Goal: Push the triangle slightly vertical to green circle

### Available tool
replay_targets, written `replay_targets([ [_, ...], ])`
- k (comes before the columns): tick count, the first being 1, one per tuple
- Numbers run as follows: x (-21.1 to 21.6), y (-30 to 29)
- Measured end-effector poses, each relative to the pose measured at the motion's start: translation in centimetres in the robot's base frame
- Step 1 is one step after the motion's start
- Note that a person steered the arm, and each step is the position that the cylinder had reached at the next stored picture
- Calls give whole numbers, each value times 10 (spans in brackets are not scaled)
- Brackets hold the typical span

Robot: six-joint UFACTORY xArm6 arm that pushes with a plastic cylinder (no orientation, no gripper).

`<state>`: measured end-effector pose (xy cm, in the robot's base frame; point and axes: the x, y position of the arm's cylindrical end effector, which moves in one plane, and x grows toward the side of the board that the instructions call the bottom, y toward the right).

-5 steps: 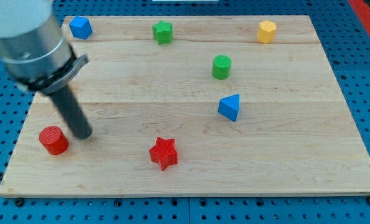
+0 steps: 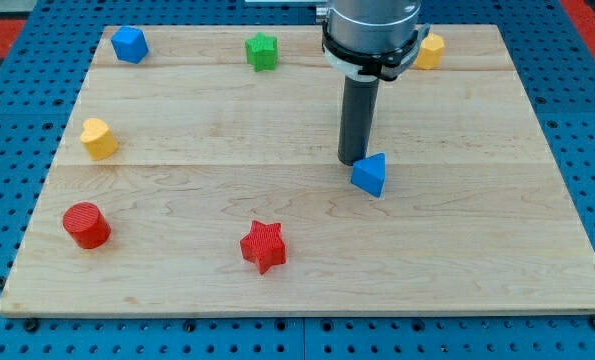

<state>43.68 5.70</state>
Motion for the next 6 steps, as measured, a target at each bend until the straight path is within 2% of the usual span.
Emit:
replay_targets([
  [6, 0, -7],
])
